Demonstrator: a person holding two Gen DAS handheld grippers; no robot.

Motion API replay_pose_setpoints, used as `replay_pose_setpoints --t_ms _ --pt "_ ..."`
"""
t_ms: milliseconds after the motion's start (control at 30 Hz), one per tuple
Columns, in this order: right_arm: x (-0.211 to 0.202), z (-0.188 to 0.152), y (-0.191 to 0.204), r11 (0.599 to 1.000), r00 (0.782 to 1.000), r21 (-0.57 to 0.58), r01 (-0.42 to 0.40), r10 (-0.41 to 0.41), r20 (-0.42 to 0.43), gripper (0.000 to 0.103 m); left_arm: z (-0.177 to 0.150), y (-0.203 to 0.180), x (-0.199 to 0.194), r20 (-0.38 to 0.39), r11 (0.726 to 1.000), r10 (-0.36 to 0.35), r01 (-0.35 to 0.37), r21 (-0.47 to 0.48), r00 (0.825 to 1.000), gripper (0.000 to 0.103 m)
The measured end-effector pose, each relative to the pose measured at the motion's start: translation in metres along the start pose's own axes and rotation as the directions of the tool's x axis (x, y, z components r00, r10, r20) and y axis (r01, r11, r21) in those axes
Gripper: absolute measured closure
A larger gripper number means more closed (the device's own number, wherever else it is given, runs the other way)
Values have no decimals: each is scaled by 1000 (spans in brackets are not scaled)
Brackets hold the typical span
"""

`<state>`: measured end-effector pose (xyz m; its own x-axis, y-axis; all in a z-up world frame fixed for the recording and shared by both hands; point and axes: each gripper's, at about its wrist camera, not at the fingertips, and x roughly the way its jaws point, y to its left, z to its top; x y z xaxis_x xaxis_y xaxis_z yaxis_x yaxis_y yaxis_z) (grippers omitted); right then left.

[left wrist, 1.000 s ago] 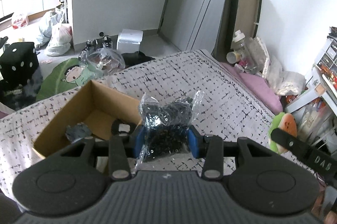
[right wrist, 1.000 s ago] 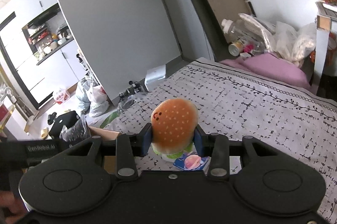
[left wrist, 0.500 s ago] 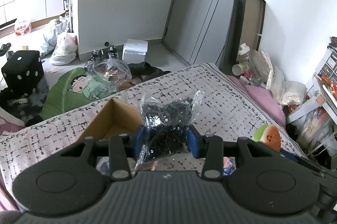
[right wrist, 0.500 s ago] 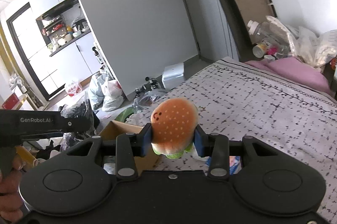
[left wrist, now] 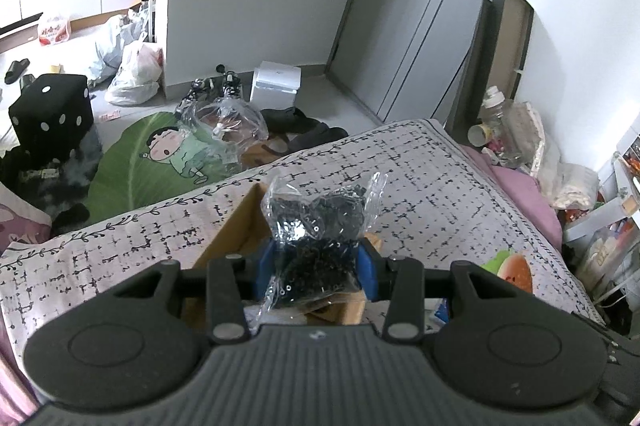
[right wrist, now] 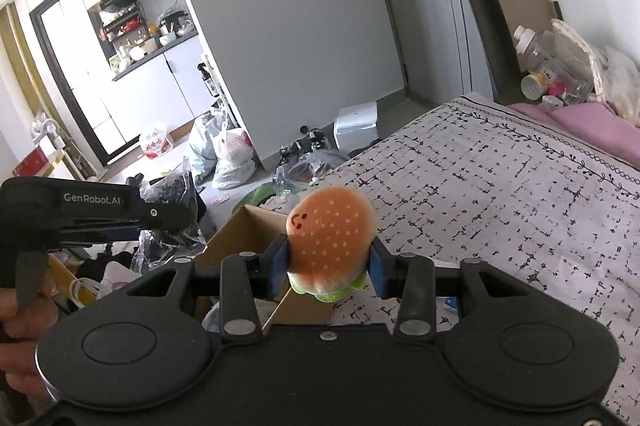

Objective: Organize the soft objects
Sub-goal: 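Lift and carry the bag in the left tool while the right tool carries the burger plush to the box, then open the left gripper over the box while the right gripper releases the burger plush into it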

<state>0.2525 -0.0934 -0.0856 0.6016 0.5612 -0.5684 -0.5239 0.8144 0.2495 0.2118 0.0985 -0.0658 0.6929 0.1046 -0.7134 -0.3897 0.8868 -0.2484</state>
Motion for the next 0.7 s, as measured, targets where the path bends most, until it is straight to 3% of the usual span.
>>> replay_pose_setpoints --t_ms 700 --pt "58 -10 28 999 994 -28 30 -33 -106 62 1 40 81 -139 999 -29 25 -30 990 60"
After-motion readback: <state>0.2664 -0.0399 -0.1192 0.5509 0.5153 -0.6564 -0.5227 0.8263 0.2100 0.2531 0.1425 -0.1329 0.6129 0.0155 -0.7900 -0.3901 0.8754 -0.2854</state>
